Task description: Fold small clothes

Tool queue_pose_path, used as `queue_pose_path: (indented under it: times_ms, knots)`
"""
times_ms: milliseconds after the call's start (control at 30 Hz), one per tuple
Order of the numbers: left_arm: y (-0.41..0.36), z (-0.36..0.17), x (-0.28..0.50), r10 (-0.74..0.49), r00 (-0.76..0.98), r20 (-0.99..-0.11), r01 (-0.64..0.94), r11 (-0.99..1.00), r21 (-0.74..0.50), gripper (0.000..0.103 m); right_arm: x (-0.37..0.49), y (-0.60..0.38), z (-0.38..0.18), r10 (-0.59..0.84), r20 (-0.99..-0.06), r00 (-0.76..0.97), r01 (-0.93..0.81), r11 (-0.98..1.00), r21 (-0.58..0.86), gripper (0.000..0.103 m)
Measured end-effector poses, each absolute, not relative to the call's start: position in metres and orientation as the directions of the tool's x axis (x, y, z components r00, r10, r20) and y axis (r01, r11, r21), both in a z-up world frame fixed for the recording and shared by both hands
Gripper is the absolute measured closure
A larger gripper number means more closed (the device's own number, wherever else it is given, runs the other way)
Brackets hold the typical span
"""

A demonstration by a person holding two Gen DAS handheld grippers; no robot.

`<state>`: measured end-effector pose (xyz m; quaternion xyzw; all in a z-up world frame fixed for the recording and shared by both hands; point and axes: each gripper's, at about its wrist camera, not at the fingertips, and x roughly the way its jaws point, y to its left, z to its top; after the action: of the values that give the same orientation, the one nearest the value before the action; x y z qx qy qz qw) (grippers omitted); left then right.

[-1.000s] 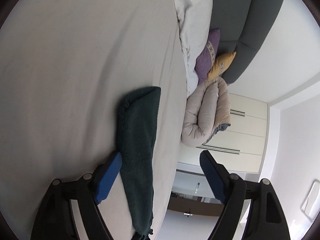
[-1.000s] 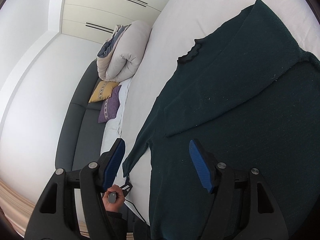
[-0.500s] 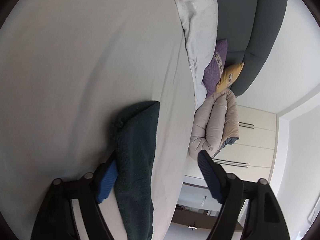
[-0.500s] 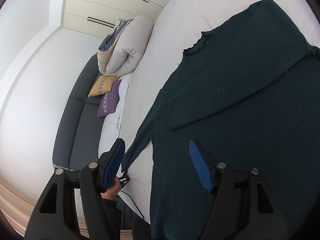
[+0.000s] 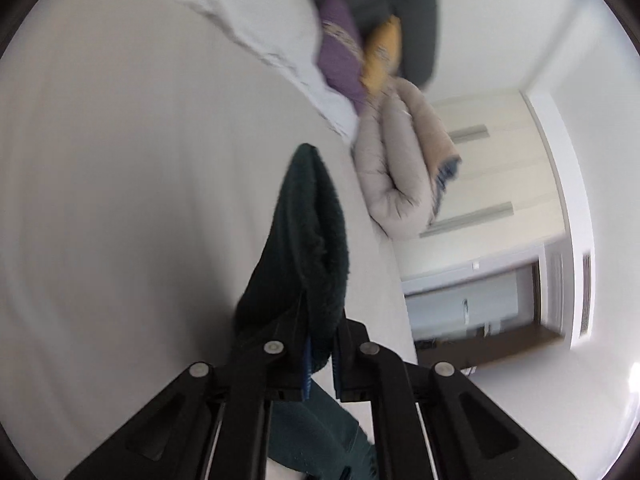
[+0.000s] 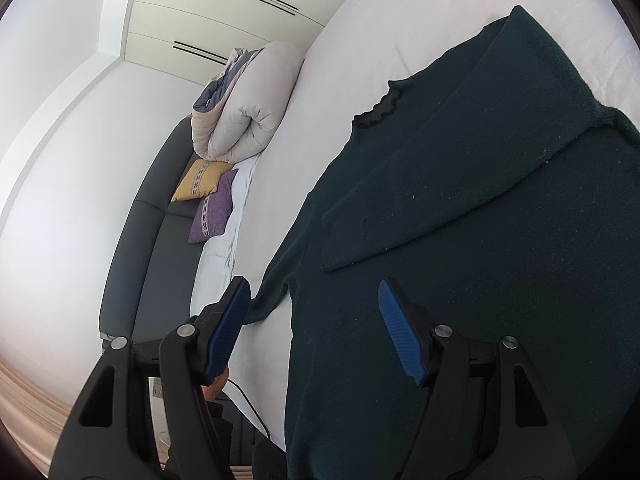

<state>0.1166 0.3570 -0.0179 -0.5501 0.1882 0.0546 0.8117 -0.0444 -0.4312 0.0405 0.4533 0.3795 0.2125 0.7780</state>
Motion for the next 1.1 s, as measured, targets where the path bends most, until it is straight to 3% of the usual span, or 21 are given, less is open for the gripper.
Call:
queue_pose_path:
  times_ms: [67, 167, 233, 333, 733, 867, 933, 967, 1100]
  knots:
    - [0.292, 0.021, 0.143, -0.205, 0.892, -0.403, -0.19, 0.638, -0.746, 0.096, -0.04, -0.44, 0.039, 0.671, -0.388, 0.632, 0.017, 0.488, 0.873, 0.036]
    - [0.16, 0.038, 0.16, -0.247, 0.813, -0.528, 0.028, 0.921, -0.389, 0.096, -0.024, -0.449, 0.035, 0.666, -0.38, 0.641, 0.04, 0.466, 0.884, 0.036]
    - [0.089, 0.016, 0.157, -0.213, 0.772, -0.599, 0.142, 0.976, -0.164, 0.096, -0.005, -0.448, 0.032, 0.688, -0.377, 0.62, 0.045, 0.448, 0.893, 0.036]
    - [0.037, -0.018, 0.144, -0.174, 0.743, -0.647, 0.208, 0.978, -0.024, 0.096, 0.026, -0.434, 0.024, 0.712, -0.419, 0.563, 0.077, 0.46, 0.885, 0.036]
    - [0.006, -0.036, 0.106, -0.08, 0.8, -0.595, 0.246, 0.947, 0.204, 0.096, 0.116, -0.327, -0.03, 0.873, -0.349, 0.342, 0.161, 0.311, 0.937, 0.036]
    - [0.005, -0.036, 0.103, -0.085, 0.811, -0.579, 0.257, 0.941, 0.222, 0.096, 0.129, -0.298, -0.031, 0.859, -0.406, 0.312, 0.134, 0.383, 0.914, 0.038]
    - [0.005, -0.035, 0.103, -0.091, 0.812, -0.577, 0.259, 0.941, 0.216, 0.095, 0.137, -0.292, -0.037, 0.844, -0.434, 0.315, 0.138, 0.412, 0.901, 0.054]
    - [0.006, -0.034, 0.103, -0.092, 0.811, -0.578, 0.259, 0.942, 0.214, 0.095, 0.14, -0.289, -0.039, 0.843, -0.444, 0.305, 0.131, 0.424, 0.896, 0.072]
    - [0.009, -0.035, 0.106, -0.103, 0.803, -0.588, 0.263, 0.945, 0.193, 0.092, 0.14, -0.274, -0.031, 0.786, -0.545, 0.292, 0.02, 0.564, 0.825, 0.091]
